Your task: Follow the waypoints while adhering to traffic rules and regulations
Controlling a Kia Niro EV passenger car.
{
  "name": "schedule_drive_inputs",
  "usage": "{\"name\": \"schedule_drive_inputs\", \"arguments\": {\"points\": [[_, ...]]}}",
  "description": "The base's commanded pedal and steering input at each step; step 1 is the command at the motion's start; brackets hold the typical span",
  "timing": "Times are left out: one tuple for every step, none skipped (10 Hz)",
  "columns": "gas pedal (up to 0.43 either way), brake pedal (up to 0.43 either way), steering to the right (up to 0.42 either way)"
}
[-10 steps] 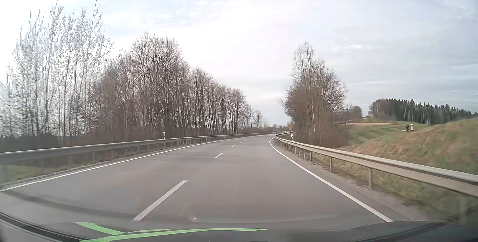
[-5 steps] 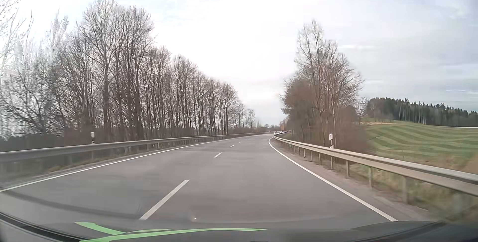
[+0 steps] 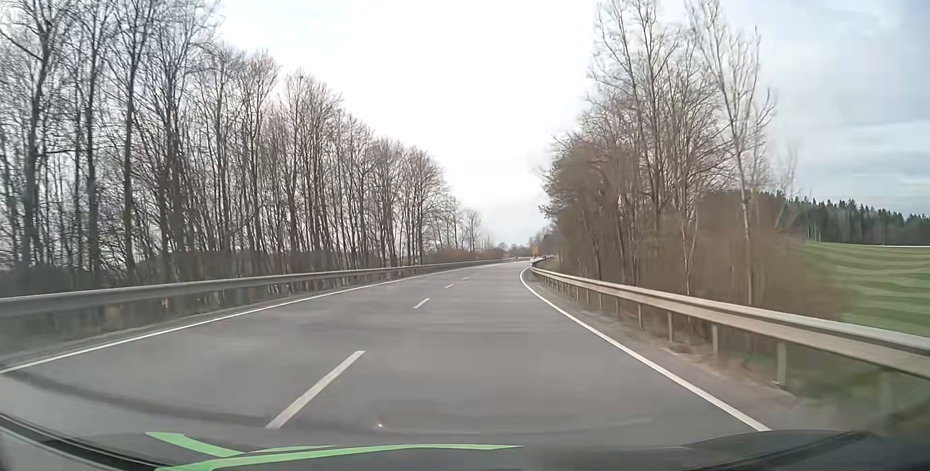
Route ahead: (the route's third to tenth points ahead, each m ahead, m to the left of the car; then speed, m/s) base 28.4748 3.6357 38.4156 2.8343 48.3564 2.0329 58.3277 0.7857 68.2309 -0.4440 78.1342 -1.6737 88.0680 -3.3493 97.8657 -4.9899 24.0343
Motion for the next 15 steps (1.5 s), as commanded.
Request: {"name": "schedule_drive_inputs", "arguments": {"points": [[0.228, 0.000, 0.015], [0.228, 0.000, 0.015], [0.228, 0.000, 0.015], [0.228, 0.000, 0.015], [0.228, 0.000, 0.015], [0.228, 0.000, 0.015], [0.240, 0.000, 0.015], [0.240, 0.000, 0.015], [0.240, 0.000, 0.015], [0.240, 0.000, 0.014], [0.240, 0.000, 0.014], [0.240, 0.000, 0.012], [0.240, 0.000, 0.012], [0.240, 0.000, 0.011], [0.240, 0.000, 0.011]]}}
